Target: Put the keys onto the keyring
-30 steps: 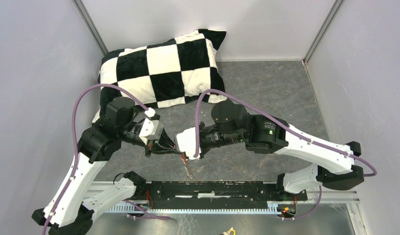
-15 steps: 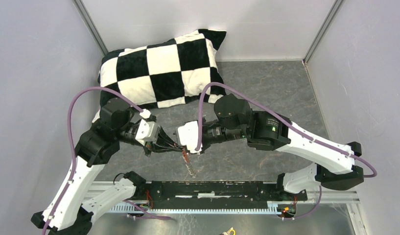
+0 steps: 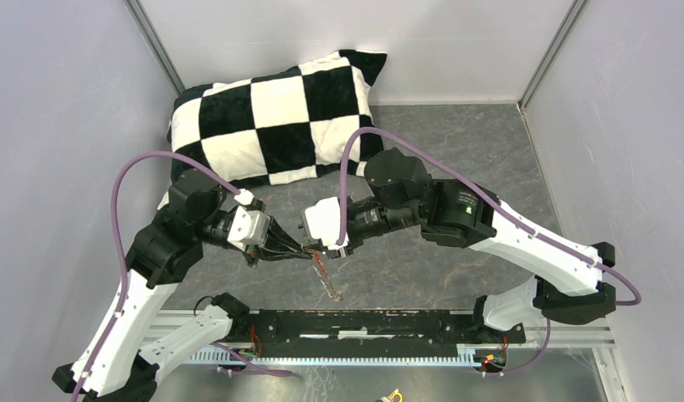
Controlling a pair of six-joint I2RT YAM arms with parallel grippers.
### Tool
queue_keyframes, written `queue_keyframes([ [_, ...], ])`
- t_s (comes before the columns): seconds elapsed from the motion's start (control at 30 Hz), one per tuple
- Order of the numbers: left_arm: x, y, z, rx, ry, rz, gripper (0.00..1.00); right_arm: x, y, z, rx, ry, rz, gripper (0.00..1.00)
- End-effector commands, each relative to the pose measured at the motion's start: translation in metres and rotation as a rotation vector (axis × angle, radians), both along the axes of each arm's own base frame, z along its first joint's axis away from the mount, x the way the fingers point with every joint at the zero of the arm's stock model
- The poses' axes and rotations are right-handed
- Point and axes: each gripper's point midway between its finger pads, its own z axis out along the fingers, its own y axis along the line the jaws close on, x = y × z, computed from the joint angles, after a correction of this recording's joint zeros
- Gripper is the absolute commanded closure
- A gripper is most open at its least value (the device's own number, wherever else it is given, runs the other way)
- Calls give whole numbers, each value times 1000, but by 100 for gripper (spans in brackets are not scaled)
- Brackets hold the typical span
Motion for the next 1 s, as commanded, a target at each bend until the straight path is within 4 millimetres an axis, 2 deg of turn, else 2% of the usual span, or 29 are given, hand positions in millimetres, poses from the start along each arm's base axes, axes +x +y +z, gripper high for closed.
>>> queue_keyframes([
  [0.0,-3,-2,9,-38,-37,-36,98,-3,3,24,73,11,23,55],
  [0.23,-3,-2,8,-38,-33,-37,98,-7,13,27,63,31,66,53],
  [0.53,-4,-2,7,-39,-41,-39,98,3,-6,32,60,15,-7,51],
  [0.83,-6,-1,8,-43,-46,-42,98,4,2,40,68,37,27,45],
  [0.97,-6,0,8,-43,-47,-40,98,7,-3,56,120,25,14,43],
])
